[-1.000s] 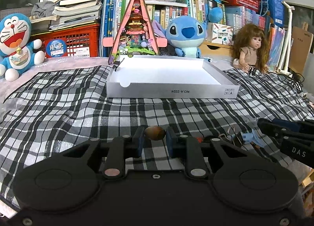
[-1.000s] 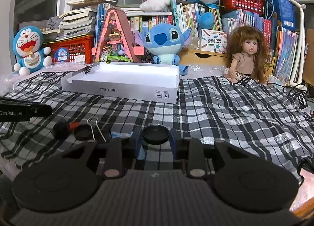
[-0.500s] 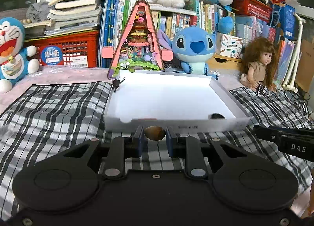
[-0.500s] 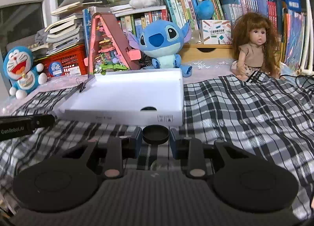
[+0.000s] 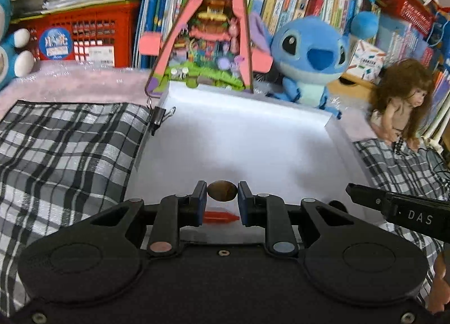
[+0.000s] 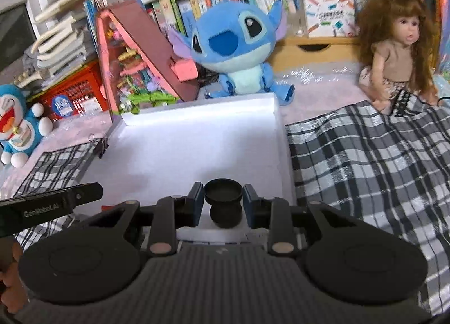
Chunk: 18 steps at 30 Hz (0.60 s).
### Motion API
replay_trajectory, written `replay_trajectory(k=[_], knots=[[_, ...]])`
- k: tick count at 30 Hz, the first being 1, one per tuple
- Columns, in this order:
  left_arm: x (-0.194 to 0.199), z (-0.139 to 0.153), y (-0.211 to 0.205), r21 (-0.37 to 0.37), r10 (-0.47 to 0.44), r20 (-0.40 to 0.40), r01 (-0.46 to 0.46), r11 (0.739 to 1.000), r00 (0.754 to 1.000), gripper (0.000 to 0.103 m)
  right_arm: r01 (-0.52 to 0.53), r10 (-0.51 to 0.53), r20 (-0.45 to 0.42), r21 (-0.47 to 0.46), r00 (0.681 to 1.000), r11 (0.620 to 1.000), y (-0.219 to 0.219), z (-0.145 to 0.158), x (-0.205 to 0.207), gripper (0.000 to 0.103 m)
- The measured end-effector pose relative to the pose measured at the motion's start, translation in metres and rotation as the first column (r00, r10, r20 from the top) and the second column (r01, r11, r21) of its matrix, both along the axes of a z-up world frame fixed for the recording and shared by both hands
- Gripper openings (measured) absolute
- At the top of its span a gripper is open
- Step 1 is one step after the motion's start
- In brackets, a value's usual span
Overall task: Organize rigid objects
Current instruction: 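Carry the brown egg piece and black lid over the white tray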
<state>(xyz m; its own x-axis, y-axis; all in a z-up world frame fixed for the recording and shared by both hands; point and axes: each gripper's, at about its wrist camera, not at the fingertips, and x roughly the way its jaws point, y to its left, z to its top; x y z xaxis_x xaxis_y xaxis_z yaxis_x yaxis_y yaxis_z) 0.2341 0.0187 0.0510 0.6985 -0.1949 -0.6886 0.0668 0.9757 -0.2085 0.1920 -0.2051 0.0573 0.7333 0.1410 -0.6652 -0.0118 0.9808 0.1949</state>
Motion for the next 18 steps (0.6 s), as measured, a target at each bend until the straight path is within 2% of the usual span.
replay_trajectory(k=[9,18], knots=[[0.021,-0.015,-0.005,0.029,0.011,-0.026,-0.010,1.000,1.000,0.022,-0.018,0.014,-0.041,-0.081,0.999,0.997,0.012,-0.020,0.035,0.035],[0.029,-0.028,-0.008,0.034,0.014,-0.051,-0.012,0.999,0.999,0.022,-0.017,0.011,-0.064,-0.093,0.998,0.996,0.011,-0.030,0.047,0.035]])
